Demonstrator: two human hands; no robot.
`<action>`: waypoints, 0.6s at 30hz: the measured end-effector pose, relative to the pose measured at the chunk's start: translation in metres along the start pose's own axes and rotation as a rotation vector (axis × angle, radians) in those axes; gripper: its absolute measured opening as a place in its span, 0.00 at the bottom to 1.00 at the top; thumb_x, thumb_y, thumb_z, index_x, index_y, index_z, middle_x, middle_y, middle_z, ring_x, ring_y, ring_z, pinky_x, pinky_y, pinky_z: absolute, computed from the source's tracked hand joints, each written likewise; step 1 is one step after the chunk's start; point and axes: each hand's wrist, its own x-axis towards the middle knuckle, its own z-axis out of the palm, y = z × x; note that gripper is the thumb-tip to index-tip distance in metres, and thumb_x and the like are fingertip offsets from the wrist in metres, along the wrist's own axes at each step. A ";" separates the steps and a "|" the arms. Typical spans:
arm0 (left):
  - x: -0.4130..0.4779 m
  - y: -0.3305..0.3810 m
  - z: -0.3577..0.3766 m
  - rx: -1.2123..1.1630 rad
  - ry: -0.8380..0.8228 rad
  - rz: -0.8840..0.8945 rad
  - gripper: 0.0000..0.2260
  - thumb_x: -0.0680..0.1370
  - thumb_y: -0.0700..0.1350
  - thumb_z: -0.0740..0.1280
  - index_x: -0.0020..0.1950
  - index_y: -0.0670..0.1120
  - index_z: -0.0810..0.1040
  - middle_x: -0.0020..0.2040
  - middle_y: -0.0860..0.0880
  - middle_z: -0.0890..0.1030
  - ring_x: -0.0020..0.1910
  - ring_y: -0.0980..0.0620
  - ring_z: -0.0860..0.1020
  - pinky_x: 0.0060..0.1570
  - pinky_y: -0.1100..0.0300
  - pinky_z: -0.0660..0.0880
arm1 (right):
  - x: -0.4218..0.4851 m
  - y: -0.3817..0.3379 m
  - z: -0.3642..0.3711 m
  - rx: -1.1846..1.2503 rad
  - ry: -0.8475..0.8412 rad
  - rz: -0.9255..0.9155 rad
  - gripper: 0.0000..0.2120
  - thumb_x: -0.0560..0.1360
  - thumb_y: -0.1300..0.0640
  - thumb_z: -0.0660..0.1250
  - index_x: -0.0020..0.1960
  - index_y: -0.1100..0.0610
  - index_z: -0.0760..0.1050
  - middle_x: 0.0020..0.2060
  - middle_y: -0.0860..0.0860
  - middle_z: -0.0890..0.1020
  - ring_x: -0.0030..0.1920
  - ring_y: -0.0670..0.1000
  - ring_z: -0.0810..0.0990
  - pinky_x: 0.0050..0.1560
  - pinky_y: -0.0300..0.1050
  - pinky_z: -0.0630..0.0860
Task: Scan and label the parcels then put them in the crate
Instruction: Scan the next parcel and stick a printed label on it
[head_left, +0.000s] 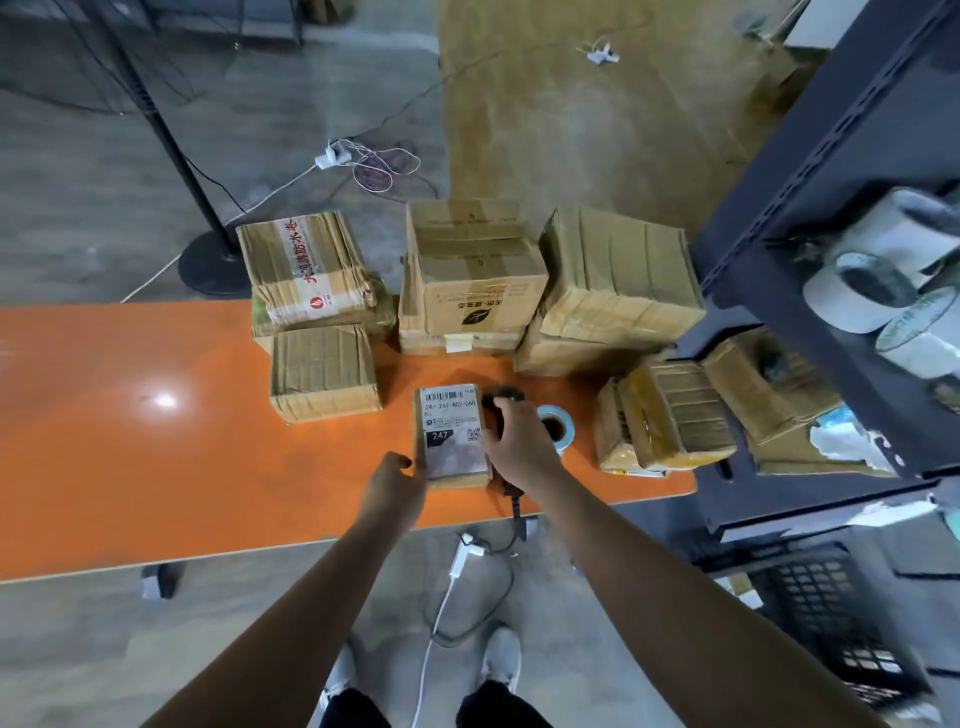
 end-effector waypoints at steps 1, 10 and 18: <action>-0.002 0.003 0.000 0.006 0.007 -0.005 0.13 0.77 0.54 0.64 0.55 0.48 0.70 0.49 0.38 0.82 0.47 0.38 0.82 0.47 0.44 0.80 | 0.000 0.004 0.000 -0.059 0.048 0.021 0.22 0.81 0.55 0.61 0.74 0.58 0.65 0.67 0.57 0.69 0.67 0.57 0.70 0.65 0.49 0.69; -0.044 0.020 0.003 0.262 0.149 0.322 0.27 0.77 0.40 0.67 0.75 0.46 0.65 0.65 0.40 0.71 0.57 0.39 0.76 0.51 0.53 0.73 | 0.007 0.013 0.009 -0.224 -0.010 0.156 0.12 0.82 0.59 0.58 0.63 0.62 0.68 0.59 0.59 0.76 0.57 0.60 0.79 0.50 0.51 0.77; -0.063 0.006 0.004 0.599 0.008 0.442 0.33 0.77 0.42 0.66 0.79 0.54 0.56 0.79 0.49 0.54 0.70 0.40 0.66 0.64 0.49 0.72 | 0.016 0.005 0.020 -0.228 -0.049 0.254 0.21 0.80 0.69 0.57 0.72 0.66 0.61 0.67 0.61 0.65 0.62 0.62 0.76 0.56 0.53 0.79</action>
